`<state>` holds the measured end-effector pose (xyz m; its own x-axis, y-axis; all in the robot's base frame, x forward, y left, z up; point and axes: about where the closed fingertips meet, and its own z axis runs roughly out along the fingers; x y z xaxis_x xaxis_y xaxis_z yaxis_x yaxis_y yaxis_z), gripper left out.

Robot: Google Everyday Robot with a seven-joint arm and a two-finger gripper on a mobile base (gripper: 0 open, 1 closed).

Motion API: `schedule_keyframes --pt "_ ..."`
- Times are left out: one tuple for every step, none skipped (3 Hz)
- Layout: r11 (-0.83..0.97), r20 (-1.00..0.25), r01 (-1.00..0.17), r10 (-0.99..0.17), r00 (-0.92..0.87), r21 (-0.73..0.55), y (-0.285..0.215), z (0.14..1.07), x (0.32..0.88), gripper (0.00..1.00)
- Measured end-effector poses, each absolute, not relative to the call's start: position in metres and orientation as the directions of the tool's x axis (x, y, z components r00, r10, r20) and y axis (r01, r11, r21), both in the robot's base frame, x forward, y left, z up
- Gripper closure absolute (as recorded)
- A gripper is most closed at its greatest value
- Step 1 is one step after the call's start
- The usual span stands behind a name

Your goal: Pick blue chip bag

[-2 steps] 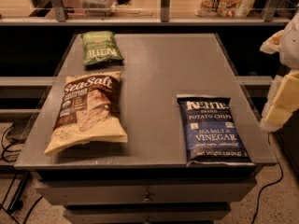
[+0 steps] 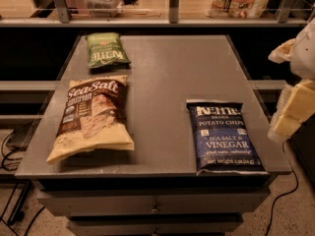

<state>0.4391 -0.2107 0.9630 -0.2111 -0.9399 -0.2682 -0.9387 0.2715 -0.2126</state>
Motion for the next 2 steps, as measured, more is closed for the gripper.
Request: schedule_keyframes --pt "0.280 -0.339 -0.944 -0.917 -0.211 -0.171 -0.198 0.937 0.442 0.00" --pt "0.302 -0.408 -0.942 -0.886 -0.219 -0.149 -0.178 0.901 0.448 0.00"
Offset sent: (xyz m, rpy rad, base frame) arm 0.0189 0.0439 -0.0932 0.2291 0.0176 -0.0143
